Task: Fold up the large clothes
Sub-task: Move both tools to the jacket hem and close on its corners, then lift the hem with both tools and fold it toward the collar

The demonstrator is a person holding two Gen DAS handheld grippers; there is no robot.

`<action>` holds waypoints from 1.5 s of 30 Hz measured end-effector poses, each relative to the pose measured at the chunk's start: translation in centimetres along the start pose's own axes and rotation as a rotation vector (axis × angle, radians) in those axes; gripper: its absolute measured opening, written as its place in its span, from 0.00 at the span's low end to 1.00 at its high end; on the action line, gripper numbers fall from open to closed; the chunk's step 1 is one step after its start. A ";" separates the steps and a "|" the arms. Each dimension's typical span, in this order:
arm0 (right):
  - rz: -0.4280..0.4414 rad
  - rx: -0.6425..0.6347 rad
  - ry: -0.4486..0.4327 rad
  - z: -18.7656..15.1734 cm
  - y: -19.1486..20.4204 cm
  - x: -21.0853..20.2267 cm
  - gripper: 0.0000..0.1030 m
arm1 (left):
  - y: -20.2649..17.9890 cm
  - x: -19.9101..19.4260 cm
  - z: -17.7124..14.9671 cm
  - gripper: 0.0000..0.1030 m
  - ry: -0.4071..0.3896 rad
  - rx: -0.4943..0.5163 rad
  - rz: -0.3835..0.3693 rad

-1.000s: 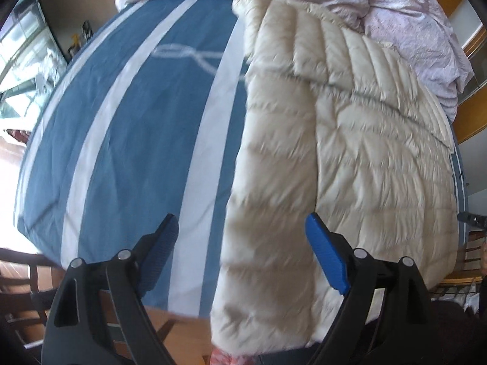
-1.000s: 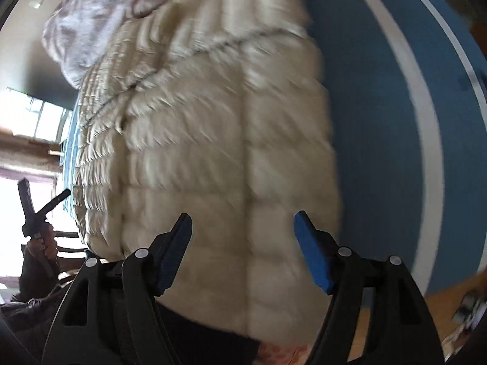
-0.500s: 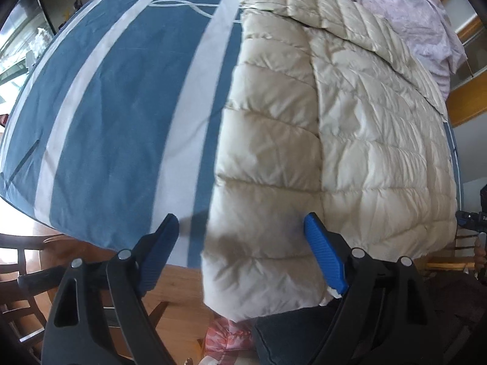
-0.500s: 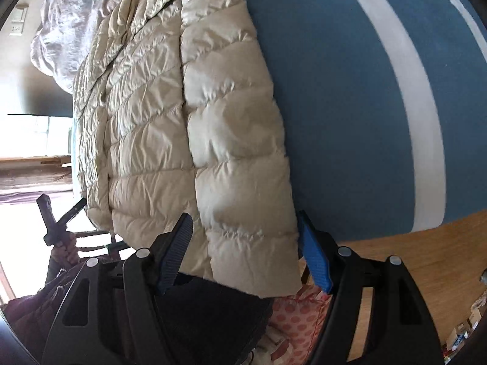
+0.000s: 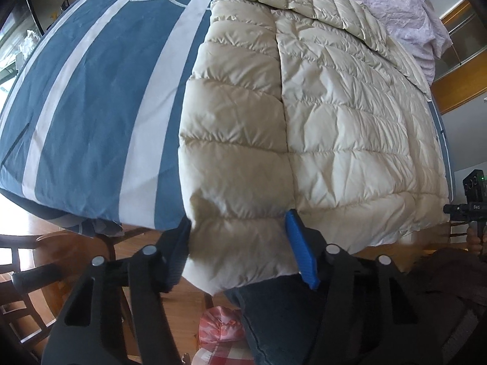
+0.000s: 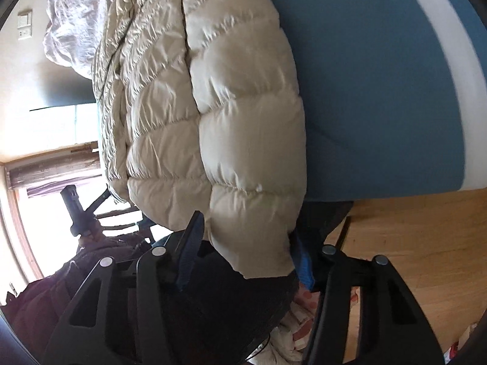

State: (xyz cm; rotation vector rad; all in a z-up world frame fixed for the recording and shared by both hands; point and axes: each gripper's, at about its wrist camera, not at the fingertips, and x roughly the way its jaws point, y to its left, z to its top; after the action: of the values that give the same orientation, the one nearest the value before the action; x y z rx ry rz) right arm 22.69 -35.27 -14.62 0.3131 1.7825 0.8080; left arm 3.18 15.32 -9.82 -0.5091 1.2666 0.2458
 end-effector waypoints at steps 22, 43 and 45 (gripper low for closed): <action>0.020 -0.173 -0.119 4.1 6.1 -2.2 0.11 | -2.7 -2.5 1.3 0.03 -0.079 0.082 0.058; -0.055 -0.242 -0.294 9.9 8.9 -5.1 0.11 | -3.4 -4.6 8.3 0.03 -0.219 0.124 0.166; -0.074 -0.254 -0.315 10.7 9.4 -5.6 0.11 | -3.5 -4.7 9.6 0.03 -0.234 0.125 0.171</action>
State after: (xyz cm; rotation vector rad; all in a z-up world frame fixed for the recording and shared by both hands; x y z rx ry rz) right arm 32.87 -27.61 -6.15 0.1928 1.3737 0.8696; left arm 11.48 17.45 -2.59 -0.2562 1.0900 0.3571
